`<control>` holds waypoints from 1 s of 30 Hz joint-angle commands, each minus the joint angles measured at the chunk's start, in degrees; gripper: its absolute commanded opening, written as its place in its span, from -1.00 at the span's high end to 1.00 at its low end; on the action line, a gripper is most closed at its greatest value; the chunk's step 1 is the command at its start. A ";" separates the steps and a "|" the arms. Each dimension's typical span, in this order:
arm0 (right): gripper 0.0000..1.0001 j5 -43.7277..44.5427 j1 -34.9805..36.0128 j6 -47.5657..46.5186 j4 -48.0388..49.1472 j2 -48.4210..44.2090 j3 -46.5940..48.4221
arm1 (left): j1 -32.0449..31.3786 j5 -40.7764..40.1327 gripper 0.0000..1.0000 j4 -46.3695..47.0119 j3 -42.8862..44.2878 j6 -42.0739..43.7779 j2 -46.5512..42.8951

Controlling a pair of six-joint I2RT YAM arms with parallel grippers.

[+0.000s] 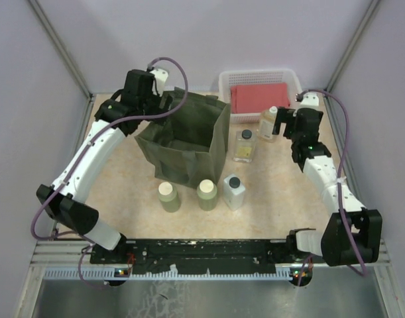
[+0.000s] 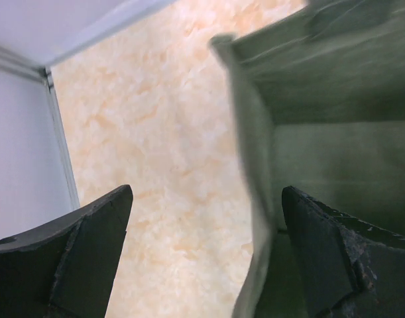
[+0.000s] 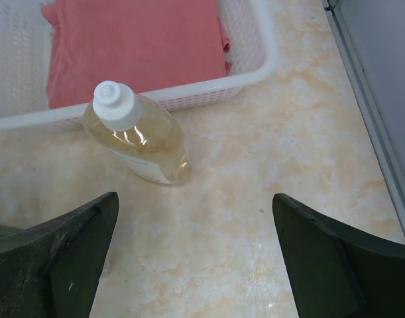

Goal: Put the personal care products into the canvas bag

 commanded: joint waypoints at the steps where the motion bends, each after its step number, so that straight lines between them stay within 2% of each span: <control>1: -0.99 -2.29 0.50 2.25 -12.40 -1.54 6.32 | 4.03 4.53 -1.00 0.99 -4.16 -0.63 -3.21; 5: -0.99 -2.92 0.50 1.35 -13.04 -0.47 10.26 | 5.40 7.00 -0.98 4.17 -8.89 -0.36 -3.51; 8: -0.99 -4.96 0.50 0.42 -14.30 3.64 14.86 | 6.49 9.69 -0.87 5.91 -11.76 -0.61 -4.22; 12: -0.99 -9.09 0.50 -1.26 -14.64 10.37 19.65 | 7.43 13.21 -0.59 7.76 -14.29 -0.81 -5.72; 20: -0.99 -11.01 0.47 -6.93 -12.10 21.01 23.83 | 7.73 16.44 0.21 7.96 -15.13 -1.38 -7.18; 26: -0.99 -9.65 0.50 -13.16 -7.31 25.97 23.47 | 7.80 16.93 0.23 8.44 -15.66 -1.82 -8.00; 30: -0.99 -12.86 0.50 -15.34 -3.57 27.77 23.04 | 7.83 16.97 0.23 8.46 -15.94 -2.02 -7.99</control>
